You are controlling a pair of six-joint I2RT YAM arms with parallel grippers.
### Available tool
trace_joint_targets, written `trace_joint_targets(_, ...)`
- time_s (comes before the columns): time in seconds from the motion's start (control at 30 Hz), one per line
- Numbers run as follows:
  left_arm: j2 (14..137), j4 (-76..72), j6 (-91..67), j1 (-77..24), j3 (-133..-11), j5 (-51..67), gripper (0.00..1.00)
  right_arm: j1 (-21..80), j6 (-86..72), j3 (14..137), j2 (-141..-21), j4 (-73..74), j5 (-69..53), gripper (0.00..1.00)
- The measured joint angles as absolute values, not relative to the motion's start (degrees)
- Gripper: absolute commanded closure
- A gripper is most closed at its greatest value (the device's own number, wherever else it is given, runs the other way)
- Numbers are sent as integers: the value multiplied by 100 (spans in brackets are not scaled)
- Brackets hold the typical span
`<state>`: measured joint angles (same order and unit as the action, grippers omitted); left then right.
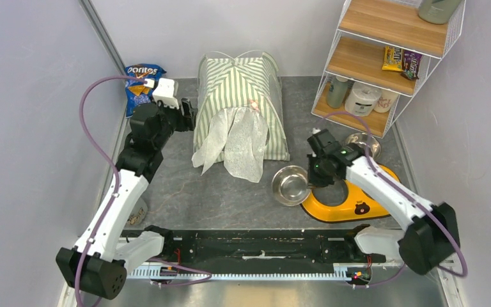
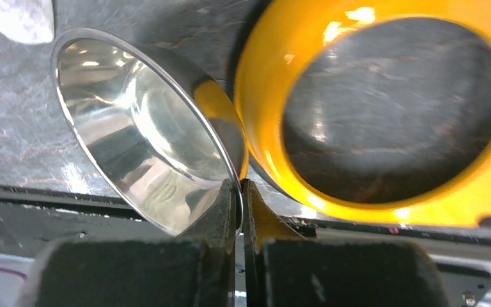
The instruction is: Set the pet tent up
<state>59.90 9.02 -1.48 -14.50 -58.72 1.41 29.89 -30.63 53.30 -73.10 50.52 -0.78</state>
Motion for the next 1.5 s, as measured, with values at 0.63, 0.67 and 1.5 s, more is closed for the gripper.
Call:
trace_joint_targets(0.63,5594,1601,-740,-1450,-5924,-95,30,1199,-4335,4904,-5452,6790,1286,100)
trace_joint_targets(0.67,5583,1603,-753,-1450,-5916,-95,30,1166,-4401,4803,-5513,6753,1223,100)
trace_joint_targets(1.5,5345,1758,-808,-1450,-5800,-97,31,661,-4560,4952,-6119,6351,1774,24)
